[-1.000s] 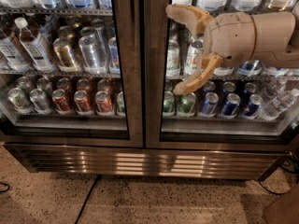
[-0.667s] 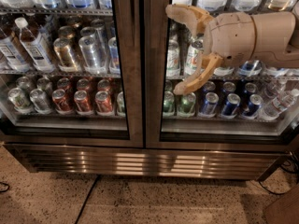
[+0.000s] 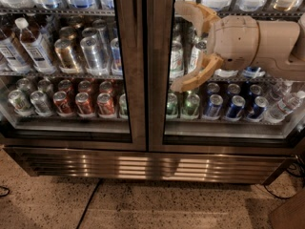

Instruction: Open right fridge door

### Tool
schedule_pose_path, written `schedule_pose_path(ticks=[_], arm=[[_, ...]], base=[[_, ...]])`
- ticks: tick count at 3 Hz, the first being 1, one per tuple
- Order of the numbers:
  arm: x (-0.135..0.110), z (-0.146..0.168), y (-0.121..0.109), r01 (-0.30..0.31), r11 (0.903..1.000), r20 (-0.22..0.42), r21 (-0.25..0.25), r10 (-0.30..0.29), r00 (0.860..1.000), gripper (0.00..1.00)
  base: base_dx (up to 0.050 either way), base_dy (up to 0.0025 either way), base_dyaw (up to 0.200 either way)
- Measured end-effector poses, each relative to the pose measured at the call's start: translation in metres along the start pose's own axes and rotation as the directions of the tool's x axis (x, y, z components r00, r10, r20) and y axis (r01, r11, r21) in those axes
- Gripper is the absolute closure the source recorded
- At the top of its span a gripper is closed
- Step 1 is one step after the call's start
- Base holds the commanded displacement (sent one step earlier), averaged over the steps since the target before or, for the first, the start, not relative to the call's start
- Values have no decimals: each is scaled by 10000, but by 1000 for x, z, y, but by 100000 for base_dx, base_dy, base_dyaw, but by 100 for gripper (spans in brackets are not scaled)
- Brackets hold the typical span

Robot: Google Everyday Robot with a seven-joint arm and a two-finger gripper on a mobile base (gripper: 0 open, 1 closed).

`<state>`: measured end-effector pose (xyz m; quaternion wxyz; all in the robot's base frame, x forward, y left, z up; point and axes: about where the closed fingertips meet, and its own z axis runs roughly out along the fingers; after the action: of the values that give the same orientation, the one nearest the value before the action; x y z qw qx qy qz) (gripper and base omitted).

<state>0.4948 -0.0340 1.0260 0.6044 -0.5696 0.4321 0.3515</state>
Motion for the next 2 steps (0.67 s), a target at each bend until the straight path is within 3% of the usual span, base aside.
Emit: schedule_pose_path(ticks=[1,2], arm=[[-1,2,-3,-6,10000,12,-4,6,10000,0],[-16,15,-37,223,9998,-93,-5,-223,9997,0]], base=[[0,0,0],[0,0,0]])
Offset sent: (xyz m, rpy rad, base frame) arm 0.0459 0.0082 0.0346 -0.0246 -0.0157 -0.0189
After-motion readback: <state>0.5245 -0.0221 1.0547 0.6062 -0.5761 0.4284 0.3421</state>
